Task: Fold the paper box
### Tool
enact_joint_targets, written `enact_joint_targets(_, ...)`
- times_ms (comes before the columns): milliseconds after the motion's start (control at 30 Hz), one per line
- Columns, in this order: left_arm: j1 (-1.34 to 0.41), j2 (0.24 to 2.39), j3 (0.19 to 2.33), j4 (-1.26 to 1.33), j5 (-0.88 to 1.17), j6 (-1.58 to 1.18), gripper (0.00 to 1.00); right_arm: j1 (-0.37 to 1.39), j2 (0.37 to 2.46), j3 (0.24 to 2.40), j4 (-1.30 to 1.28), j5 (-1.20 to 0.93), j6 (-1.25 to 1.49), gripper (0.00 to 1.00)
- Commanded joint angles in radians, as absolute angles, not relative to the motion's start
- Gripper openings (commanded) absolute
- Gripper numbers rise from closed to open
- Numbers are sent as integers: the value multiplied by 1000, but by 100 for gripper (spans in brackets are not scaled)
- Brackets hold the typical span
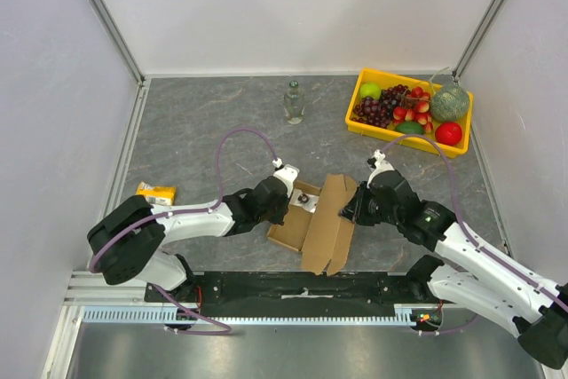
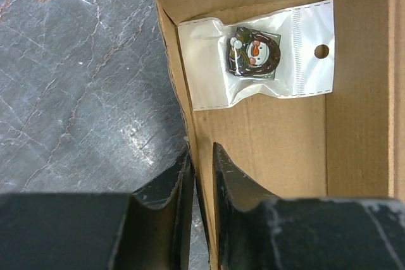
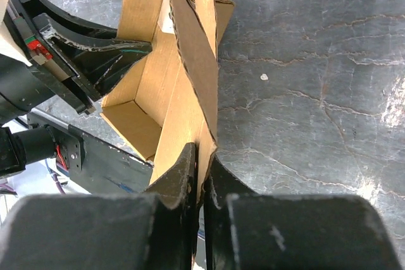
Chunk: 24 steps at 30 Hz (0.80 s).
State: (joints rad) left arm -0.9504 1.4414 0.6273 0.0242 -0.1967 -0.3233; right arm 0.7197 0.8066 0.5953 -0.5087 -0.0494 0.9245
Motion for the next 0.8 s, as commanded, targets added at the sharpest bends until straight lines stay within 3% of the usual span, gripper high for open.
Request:
enact_joint_targets(0, -959, 1445, 669, 54, -149, -370, 24, 735, 828, 656, -482, -74, 847, 8)
enact_joint_targets(167, -963, 1459, 678, 61, -130, -382, 24, 736, 844, 658, -466, -78, 862, 0)
enact_joint_targets(500, -973, 1468, 681, 71, -112, -414, 26, 738, 857, 652, -417, -94, 881, 0)
enact_joint_targets(667, -974, 1444, 681, 46, -127, -423, 35, 738, 887, 669, -419, -95, 839, 0)
enact_joint_targets(767, -973, 1405, 684, 6, -169, -423, 45, 738, 900, 689, -440, -97, 801, 0)
